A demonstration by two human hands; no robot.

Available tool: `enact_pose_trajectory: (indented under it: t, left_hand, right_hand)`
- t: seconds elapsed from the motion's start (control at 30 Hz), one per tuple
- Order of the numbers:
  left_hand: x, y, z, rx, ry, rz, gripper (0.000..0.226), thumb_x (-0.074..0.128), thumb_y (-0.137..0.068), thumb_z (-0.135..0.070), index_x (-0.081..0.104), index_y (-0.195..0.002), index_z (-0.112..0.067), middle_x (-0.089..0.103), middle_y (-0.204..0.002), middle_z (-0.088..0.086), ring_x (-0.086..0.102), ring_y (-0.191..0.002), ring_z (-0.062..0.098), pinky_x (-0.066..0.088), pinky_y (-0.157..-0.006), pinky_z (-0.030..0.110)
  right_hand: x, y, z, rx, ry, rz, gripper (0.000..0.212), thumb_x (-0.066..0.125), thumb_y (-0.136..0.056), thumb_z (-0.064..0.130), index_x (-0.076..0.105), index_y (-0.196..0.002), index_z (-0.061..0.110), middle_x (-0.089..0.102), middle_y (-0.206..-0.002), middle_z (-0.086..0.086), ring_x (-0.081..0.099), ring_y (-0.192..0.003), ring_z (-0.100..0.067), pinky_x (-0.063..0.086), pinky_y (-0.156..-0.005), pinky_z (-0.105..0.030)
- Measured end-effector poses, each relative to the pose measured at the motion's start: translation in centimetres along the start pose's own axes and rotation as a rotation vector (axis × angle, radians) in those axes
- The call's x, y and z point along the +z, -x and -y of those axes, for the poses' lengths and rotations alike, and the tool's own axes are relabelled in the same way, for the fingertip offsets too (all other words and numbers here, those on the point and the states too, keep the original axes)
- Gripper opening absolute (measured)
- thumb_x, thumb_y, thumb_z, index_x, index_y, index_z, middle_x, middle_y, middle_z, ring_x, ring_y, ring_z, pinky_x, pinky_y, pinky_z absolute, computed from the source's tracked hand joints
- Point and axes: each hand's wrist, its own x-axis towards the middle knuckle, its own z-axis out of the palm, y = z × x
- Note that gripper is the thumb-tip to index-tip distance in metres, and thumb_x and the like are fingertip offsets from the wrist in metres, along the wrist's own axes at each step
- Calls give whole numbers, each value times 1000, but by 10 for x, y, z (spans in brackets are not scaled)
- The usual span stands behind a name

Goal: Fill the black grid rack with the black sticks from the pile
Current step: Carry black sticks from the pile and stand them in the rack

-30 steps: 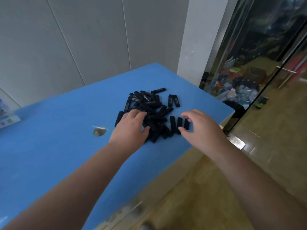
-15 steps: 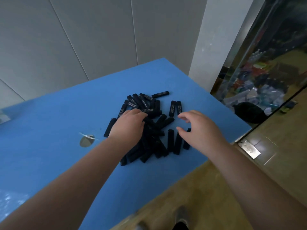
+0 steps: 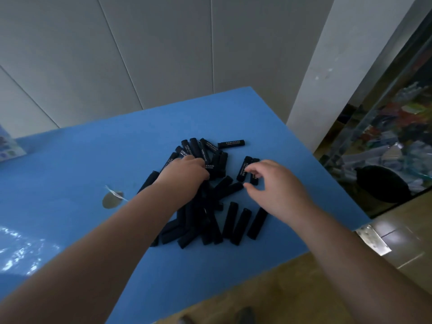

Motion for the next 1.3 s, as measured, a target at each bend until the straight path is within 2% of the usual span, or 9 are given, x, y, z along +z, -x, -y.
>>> enact_pose_trajectory:
  t: [0.17, 0.37, 0.5, 0.6, 0.8, 0.93, 1.07, 1.17, 1.3]
  left_hand:
    - [-2, -1, -8, 4, -122, 17, 25, 58, -90, -21, 63, -113, -30, 51, -114, -5, 47, -107, 20, 43, -90, 34]
    - [-2, 2, -4, 19, -41, -67, 25, 57, -91, -19, 57, -113, -31, 55, -111, -10, 48, -108, 17, 41, -94, 33]
    - [-1, 14, -1, -69, 141, -321, 23, 56, -97, -26, 60, -120, -24, 64, -113, -4, 56, -109, 24, 42, -93, 36]
    - [0, 29, -3, -321, 485, -455, 27, 54, -99, -25, 60, -125, -19, 63, -119, 0, 58, -106, 24, 43, -88, 33]
    - [1, 44, 2, -668, 974, -413, 27, 50, -100, -25, 60, -124, -20, 57, -109, -2, 54, -91, 13, 36, -72, 22]
    - [4, 54, 4, -689, 1131, -400, 25, 55, -97, -27, 59, -121, -27, 59, -108, -4, 60, -86, 7, 46, -77, 25]
    - [1, 60, 4, -730, 1360, -405, 20, 46, -102, -28, 63, -97, -18, 51, -62, -3, 43, -53, 13, 38, -57, 29]
    - [-2, 62, 4, -763, 1502, -408, 26, 44, -103, -27, 63, -89, -15, 52, -69, 5, 35, -52, 16, 31, -52, 30]
    - [-4, 63, 6, -777, 1610, -356, 16, 47, -100, -14, 62, -96, -16, 43, -58, -8, 33, -45, 8, 31, -46, 23]
  right_hand:
    - [5, -4, -7, -31, -32, 13, 31, 67, -89, 34, 65, -120, 26, 60, -112, 14, 58, -105, -8, 51, -89, -31]
    - [5, -6, -9, -53, -38, 25, 31, 67, -90, 33, 65, -120, 26, 56, -108, 16, 57, -105, -7, 50, -89, -29]
    - [8, -11, -10, -64, -16, 29, 31, 67, -90, 32, 65, -120, 25, 53, -103, 18, 58, -103, -7, 49, -86, -26]
    - [14, -22, -3, -85, 12, 35, 32, 66, -90, 32, 65, -121, 23, 59, -109, 12, 58, -104, -11, 51, -87, -31]
    - [30, -56, 26, -148, 52, 63, 32, 63, -93, 30, 65, -124, 22, 60, -119, 8, 60, -107, -16, 53, -87, -36]
    - [46, -76, 38, -166, 115, 62, 29, 64, -94, 29, 66, -122, 20, 61, -117, 5, 59, -106, -18, 46, -77, -29]
    - [59, -88, 43, -182, 197, 146, 34, 65, -95, 35, 66, -125, 19, 62, -117, 1, 57, -111, -22, 52, -88, -39]
    - [64, -91, 43, -165, 226, 191, 37, 63, -96, 36, 65, -128, 18, 61, -118, -1, 55, -114, -24, 51, -92, -41]
    - [66, -95, 42, -147, 224, 234, 40, 60, -98, 36, 62, -134, 18, 57, -123, -1, 50, -120, -24, 48, -94, -38]
